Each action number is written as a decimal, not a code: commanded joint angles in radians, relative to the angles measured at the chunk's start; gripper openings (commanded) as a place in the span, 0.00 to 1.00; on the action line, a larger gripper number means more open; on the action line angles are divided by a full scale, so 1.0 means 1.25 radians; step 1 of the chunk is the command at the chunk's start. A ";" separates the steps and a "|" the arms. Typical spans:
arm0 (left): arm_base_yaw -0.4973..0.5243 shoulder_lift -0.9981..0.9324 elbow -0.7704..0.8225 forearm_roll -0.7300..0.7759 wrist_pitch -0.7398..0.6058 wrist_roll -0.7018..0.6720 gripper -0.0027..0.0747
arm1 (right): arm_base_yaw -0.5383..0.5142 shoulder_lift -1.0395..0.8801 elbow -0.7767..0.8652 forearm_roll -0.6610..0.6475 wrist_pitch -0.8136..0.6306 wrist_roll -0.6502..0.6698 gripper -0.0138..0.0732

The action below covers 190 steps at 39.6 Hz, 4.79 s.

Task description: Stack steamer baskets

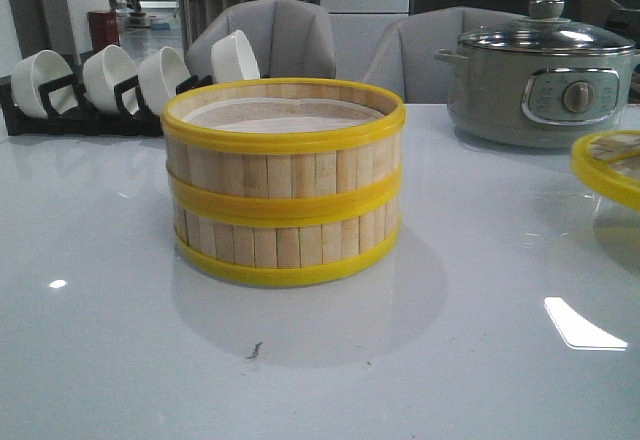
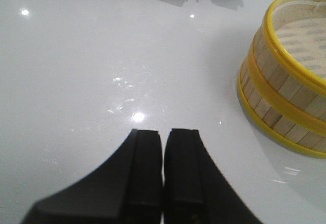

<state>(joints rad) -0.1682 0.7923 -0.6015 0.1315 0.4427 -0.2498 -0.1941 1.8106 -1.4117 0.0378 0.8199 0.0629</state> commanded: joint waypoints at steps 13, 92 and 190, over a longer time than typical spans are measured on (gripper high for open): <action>0.000 -0.007 -0.021 0.002 -0.063 -0.006 0.17 | 0.129 -0.091 -0.186 -0.005 0.097 -0.011 0.21; 0.000 -0.007 -0.021 0.002 -0.063 -0.006 0.17 | 0.595 0.194 -0.622 0.004 0.150 -0.011 0.21; 0.000 -0.007 -0.021 0.002 -0.063 -0.006 0.17 | 0.109 -0.682 0.367 -0.055 -0.460 -0.009 0.66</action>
<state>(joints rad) -0.1682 0.7923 -0.6015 0.1315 0.4427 -0.2498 -0.0220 1.0669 -1.0179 -0.0208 0.3958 0.0629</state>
